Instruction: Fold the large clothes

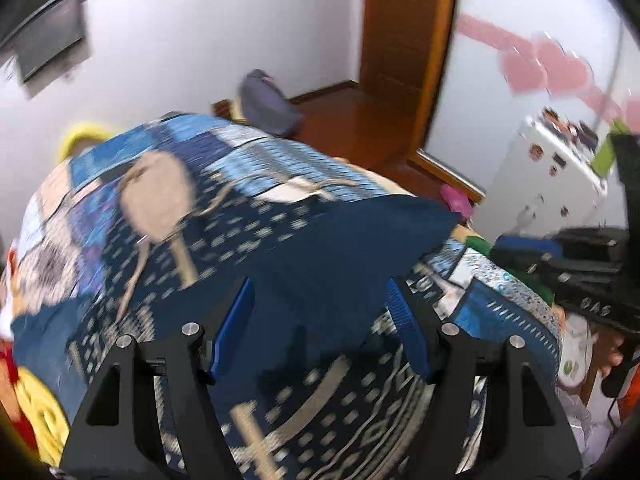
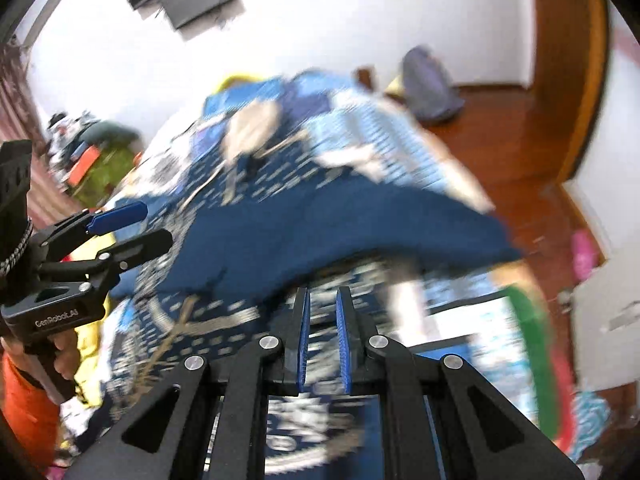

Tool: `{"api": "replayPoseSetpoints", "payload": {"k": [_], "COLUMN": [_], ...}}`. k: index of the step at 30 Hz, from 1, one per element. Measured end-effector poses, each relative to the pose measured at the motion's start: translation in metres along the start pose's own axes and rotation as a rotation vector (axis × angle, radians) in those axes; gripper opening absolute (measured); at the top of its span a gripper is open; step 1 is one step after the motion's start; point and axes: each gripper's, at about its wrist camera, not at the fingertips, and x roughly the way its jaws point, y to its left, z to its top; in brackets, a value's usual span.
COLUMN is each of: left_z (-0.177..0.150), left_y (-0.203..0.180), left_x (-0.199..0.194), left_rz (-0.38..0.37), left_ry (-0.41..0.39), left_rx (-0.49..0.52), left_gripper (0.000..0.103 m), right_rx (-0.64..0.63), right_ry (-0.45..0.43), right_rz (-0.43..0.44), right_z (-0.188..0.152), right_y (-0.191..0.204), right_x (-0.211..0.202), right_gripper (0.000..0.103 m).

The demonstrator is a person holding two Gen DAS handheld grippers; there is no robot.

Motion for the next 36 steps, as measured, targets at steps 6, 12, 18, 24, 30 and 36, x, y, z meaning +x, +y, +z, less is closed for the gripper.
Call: {"api": "replayPoseSetpoints", "payload": {"k": [6, 12, 18, 24, 30, 36], "left_z": [0.030, 0.034, 0.033, 0.052, 0.083, 0.073], "left_y": [-0.068, -0.120, -0.131, -0.105, -0.032, 0.073], "left_x": [0.064, 0.138, 0.169, 0.152, 0.059, -0.027], "left_rz": [-0.044, 0.011, 0.079, -0.030, -0.063, 0.053], "left_ry": [0.087, 0.213, 0.189, 0.155, -0.054, -0.210], "left_rx": [0.159, 0.353, 0.434, 0.297, 0.098, -0.061], "left_gripper": [0.068, 0.068, 0.046, 0.005, 0.004, 0.003], "right_rx": [0.075, 0.185, 0.238, 0.242, 0.151, 0.006], "right_ry": [-0.059, -0.010, 0.018, 0.039, 0.048, 0.030], "right_rz": [-0.171, -0.187, -0.183, -0.173, -0.160, -0.114], "right_z": [-0.002, -0.020, -0.036, -0.039, -0.027, -0.004], "right_y": [-0.070, -0.122, -0.138, -0.135, -0.108, -0.054], "right_x": [-0.030, -0.026, -0.015, -0.003, 0.007, 0.018], "right_gripper": [0.009, 0.009, 0.009, 0.009, 0.009, 0.009]}}
